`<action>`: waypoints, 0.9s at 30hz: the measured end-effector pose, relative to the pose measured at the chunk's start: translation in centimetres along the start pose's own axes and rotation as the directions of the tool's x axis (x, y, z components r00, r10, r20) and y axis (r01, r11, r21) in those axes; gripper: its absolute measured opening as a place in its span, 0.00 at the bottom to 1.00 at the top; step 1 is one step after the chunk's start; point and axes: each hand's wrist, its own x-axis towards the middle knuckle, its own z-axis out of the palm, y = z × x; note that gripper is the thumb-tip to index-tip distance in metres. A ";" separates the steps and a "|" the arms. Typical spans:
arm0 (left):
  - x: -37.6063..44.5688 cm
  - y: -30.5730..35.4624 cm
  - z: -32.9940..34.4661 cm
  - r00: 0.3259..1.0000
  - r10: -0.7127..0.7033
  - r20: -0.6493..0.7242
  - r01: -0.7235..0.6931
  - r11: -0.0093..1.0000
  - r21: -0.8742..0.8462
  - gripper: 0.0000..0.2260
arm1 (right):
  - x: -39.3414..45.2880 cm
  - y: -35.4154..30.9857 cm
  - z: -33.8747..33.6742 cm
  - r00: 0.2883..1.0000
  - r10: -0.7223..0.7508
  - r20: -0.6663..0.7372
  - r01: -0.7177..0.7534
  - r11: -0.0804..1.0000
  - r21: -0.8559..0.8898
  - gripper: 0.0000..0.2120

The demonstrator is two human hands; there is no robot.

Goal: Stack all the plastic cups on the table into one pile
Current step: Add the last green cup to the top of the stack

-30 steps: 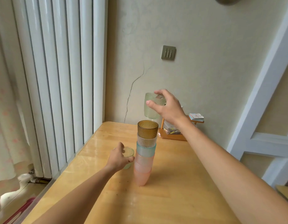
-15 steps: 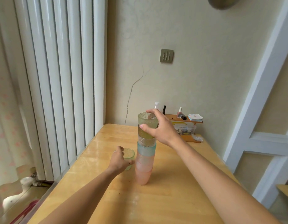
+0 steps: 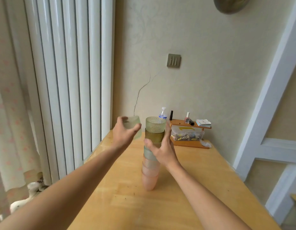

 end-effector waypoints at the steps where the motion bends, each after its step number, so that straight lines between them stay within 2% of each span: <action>1: 0.6 1.4 -0.3 0.999 0.024 -0.035 -0.025 1.000 -0.018 0.36 | -0.3 0.4 0.3 1.000 0.026 -0.003 -0.026 0.999 0.019 0.42; 4: 2.1 4.8 -0.7 0.990 0.078 -0.118 -0.086 0.994 -0.063 0.34 | -0.7 1.0 0.6 0.998 0.061 -0.027 -0.059 0.997 0.058 0.34; 8: 2.7 8.6 -0.3 0.973 0.193 -0.130 -0.200 0.979 -0.043 0.31 | -0.6 1.2 0.9 0.997 0.066 -0.027 -0.064 0.996 0.067 0.35; 12: 1.6 10.5 1.2 0.955 0.296 -0.027 -0.296 0.955 -0.001 0.30 | -0.8 1.0 0.9 0.999 0.045 -0.030 -0.043 0.998 0.053 0.35; 20: -0.3 8.7 2.3 0.911 0.289 0.294 -0.341 0.929 0.141 0.37 | -0.7 0.7 0.5 0.998 0.064 -0.009 -0.064 0.997 0.032 0.36; 27: -0.8 7.4 2.5 0.930 0.237 0.283 -0.276 0.955 0.106 0.31 | -0.8 0.8 1.0 0.995 0.075 -0.073 -0.073 0.997 0.031 0.33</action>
